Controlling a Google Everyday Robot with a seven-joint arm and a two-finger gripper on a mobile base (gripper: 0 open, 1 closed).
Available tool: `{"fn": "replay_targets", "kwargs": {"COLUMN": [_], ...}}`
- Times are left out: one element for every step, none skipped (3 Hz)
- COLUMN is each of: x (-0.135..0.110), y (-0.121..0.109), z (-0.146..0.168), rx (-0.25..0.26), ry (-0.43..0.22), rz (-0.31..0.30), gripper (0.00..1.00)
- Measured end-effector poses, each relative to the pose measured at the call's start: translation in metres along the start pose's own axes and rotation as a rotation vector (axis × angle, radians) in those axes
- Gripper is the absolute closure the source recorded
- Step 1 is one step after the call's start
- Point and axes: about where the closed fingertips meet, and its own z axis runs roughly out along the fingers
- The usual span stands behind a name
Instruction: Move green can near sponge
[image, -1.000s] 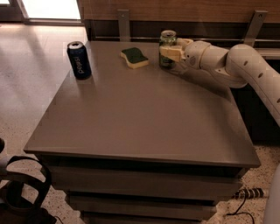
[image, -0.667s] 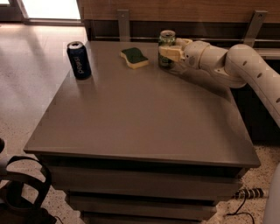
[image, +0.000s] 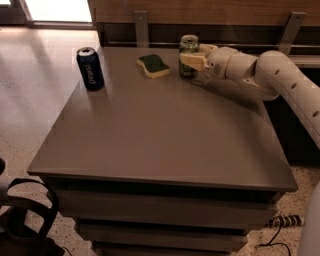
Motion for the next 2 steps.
{"fn": "replay_targets", "kwargs": {"x": [-0.0001,-0.0001], "y": [0.0021,0.0042], "z": [0.0026,0.0051], "rx": [-0.004,-0.009], "ry": [-0.001,-0.001], "rz": [0.001,0.001], "gripper": [0.12,0.0]}}
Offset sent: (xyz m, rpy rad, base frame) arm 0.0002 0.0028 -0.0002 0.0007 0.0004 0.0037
